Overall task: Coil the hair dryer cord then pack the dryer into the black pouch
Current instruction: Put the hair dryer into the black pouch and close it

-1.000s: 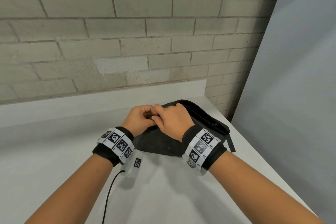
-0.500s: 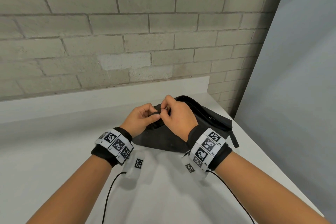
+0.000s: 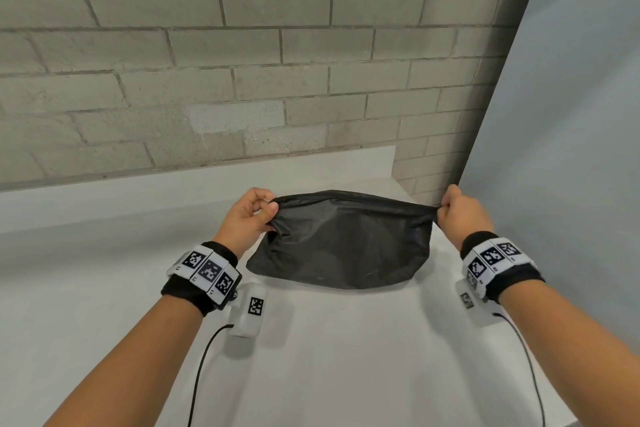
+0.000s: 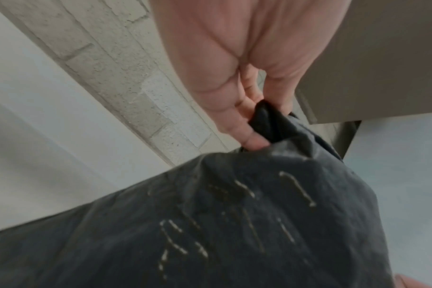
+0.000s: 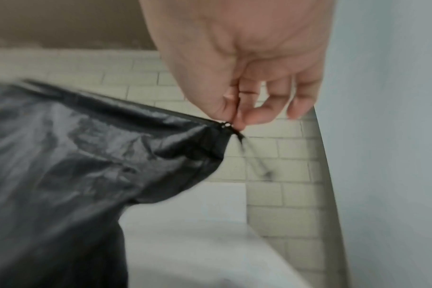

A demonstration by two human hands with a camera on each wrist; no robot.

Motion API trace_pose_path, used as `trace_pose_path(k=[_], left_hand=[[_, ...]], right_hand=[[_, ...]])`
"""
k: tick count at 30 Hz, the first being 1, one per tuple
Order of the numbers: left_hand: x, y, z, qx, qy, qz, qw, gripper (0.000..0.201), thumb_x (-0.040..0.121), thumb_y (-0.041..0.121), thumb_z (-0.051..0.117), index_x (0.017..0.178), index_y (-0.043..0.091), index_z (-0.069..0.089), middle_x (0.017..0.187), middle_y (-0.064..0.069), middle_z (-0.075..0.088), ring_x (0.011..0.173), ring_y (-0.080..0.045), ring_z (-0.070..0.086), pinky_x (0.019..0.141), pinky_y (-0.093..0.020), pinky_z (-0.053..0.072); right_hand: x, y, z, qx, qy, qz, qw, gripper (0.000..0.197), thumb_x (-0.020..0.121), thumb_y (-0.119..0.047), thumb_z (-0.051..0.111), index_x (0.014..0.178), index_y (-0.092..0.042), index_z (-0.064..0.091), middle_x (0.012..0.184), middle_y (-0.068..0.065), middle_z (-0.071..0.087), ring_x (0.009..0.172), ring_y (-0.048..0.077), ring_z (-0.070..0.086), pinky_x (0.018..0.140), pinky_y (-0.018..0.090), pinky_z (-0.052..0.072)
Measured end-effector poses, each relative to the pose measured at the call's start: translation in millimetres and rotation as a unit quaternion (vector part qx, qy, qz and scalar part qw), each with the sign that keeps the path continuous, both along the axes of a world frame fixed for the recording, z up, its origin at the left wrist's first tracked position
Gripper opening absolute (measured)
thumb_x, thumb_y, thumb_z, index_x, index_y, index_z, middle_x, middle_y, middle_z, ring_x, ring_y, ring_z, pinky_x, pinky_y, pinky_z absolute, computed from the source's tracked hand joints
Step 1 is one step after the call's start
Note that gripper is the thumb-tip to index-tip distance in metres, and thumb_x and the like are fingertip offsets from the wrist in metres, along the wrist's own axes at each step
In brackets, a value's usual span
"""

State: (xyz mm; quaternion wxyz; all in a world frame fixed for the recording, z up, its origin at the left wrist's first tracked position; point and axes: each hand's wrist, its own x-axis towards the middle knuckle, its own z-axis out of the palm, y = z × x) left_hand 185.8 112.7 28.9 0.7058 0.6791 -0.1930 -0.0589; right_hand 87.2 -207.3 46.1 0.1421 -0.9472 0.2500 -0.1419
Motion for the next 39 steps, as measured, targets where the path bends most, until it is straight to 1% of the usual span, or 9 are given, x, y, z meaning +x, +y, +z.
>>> trace_pose_path(k=[3,6,12,17,20,25,29,35,39], left_hand=[[-1,-8,3,0.069,-0.061,-0.015,0.996,0.043,0.091,-0.005,0.041,0.075,0.031,0.058,0.062,0.007,0.054,0.056,-0.002,0.052,0.057,-0.018,0.047],[-1,-14,4,0.144,-0.106,0.015,0.984,0.065,0.086,-0.012,0.038,0.057,0.038,0.068,0.077,0.002,0.054,0.072,-0.011,0.052,0.068,-0.019,0.042],[-11,-10,-1,0.201,-0.145,0.025,0.968,0.039,0.079,0.001,0.064,0.090,0.038,0.060,0.094,0.010,0.055,0.084,0.008,0.053,0.075,-0.006,0.042],[-1,-8,0,0.212,-0.143,0.099,0.962,0.056,0.079,-0.007,0.060,0.077,0.049,0.060,0.095,0.009,0.058,0.093,-0.026,0.057,0.083,-0.038,0.049],[3,-9,12,0.182,-0.103,0.112,0.971,0.045,0.081,-0.010,0.055,0.081,0.034,0.062,0.101,0.000,0.057,0.093,-0.035,0.059,0.082,-0.048,0.052],[22,-4,20,0.235,-0.061,0.105,0.964,0.041,0.082,-0.006,0.056,0.079,0.035,0.062,0.103,-0.006,0.057,0.088,-0.036,0.061,0.084,-0.046,0.053],[39,-9,19,0.272,-0.045,0.105,0.956,0.043,0.083,-0.005,0.054,0.068,0.033,0.067,0.098,-0.009,0.062,0.080,-0.029,0.059,0.074,-0.035,0.055],[79,-14,8,0.327,-0.023,0.095,0.940,0.026,0.086,-0.001,0.052,0.104,0.013,0.067,0.115,-0.012,0.056,0.083,-0.026,0.057,0.048,-0.012,0.049],[108,-22,1,0.411,-0.024,0.057,0.909,0.032,0.089,0.007,0.051,0.120,0.013,0.058,0.126,-0.012,0.052,0.110,-0.027,0.054,0.088,-0.027,0.045]], right_hand=[[1,-16,-5,-0.004,-0.002,0.041,0.999,0.031,0.089,-0.004,0.036,0.113,-0.011,0.056,0.105,0.019,0.059,0.097,0.038,0.057,0.077,0.038,0.043],[8,-20,-8,0.079,0.015,0.092,0.992,0.037,0.090,0.002,0.034,0.101,-0.006,0.068,0.090,0.010,0.049,0.102,0.038,0.054,0.084,0.030,0.040],[3,-16,-7,0.069,0.071,0.198,0.975,0.005,0.085,-0.016,0.055,0.085,-0.011,0.054,0.080,-0.002,0.039,0.083,0.024,0.048,0.071,0.030,0.037],[11,-19,18,0.047,-0.037,0.187,0.980,0.021,0.089,-0.022,0.055,0.100,-0.004,0.057,0.105,0.006,0.035,0.087,0.021,0.044,0.092,0.034,0.042],[19,-13,41,0.054,-0.107,0.199,0.973,0.017,0.090,-0.018,0.054,0.099,-0.003,0.055,0.116,0.008,0.033,0.089,0.020,0.044,0.091,0.027,0.037],[41,-10,60,0.097,-0.097,0.210,0.968,0.011,0.091,-0.014,0.052,0.085,-0.009,0.045,0.081,0.011,0.052,0.075,0.024,0.048,0.061,0.029,0.033],[66,-20,50,0.129,-0.117,0.240,0.955,0.018,0.087,0.001,0.051,0.087,-0.011,0.038,0.081,0.012,0.049,0.073,0.022,0.045,0.066,0.025,0.032],[118,-41,30,0.071,-0.001,0.307,0.949,0.041,0.078,0.019,0.042,0.063,-0.013,0.064,0.089,0.006,0.048,0.084,0.029,0.051,0.073,0.021,0.038],[162,-53,9,0.024,0.080,0.294,0.952,0.031,0.087,0.010,0.043,0.098,-0.004,0.068,0.105,0.010,0.051,0.101,0.032,0.054,0.092,0.032,0.042]])
